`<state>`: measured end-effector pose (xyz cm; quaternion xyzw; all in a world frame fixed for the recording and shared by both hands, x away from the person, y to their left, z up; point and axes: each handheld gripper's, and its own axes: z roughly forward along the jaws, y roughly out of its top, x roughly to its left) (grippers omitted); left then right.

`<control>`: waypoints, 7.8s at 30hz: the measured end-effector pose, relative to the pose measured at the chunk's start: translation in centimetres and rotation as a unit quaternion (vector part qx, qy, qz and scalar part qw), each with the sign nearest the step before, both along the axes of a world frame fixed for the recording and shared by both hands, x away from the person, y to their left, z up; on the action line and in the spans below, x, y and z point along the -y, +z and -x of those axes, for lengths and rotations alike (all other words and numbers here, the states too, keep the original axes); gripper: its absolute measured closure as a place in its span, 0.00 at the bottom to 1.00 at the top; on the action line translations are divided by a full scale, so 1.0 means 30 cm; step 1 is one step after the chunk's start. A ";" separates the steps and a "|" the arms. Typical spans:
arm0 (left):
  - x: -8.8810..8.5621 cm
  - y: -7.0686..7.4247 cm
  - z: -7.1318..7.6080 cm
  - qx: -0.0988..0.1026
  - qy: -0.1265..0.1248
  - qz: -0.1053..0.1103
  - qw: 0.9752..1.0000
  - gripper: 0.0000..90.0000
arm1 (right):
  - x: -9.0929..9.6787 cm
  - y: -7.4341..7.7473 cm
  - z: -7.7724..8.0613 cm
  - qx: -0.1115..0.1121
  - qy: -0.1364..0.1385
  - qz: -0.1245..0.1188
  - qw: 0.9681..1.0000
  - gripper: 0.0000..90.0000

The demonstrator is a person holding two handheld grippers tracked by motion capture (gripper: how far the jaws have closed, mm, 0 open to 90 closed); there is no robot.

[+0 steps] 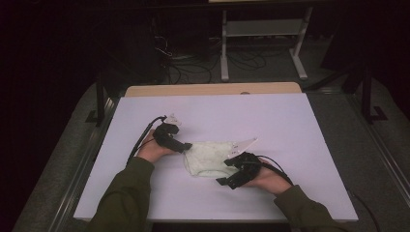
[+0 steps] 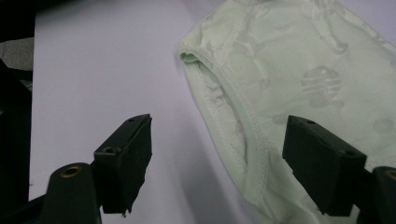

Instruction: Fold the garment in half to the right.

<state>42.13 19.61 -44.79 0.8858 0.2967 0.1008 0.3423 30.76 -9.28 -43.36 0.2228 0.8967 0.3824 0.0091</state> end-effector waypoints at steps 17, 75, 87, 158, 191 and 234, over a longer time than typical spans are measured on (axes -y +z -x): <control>0.007 0.004 0.015 -0.022 -0.041 0.023 0.999 0.52 | 0.001 0.000 -0.001 -0.001 -0.001 0.001 1.000 0.26; 0.002 -0.005 0.015 -0.068 -0.045 0.069 0.994 0.93 | -0.117 0.039 -0.068 0.004 -0.022 -0.028 0.999 0.29; 0.001 -0.005 0.014 -0.072 -0.043 0.071 0.994 0.92 | -0.194 0.042 -0.089 0.007 -0.012 -0.026 1.000 0.35; -0.018 0.013 0.008 -0.090 -0.033 0.119 0.988 0.93 | -0.321 -0.011 -0.061 0.068 0.023 0.022 0.997 0.96; 0.066 0.076 0.011 -0.103 -0.047 0.161 0.980 0.93 | -0.184 0.055 -0.025 0.068 -0.007 -0.010 0.998 0.96; 0.265 0.124 -0.021 -0.113 -0.098 0.136 0.980 0.91 | 0.011 0.058 -0.002 0.056 -0.054 -0.023 0.997 0.95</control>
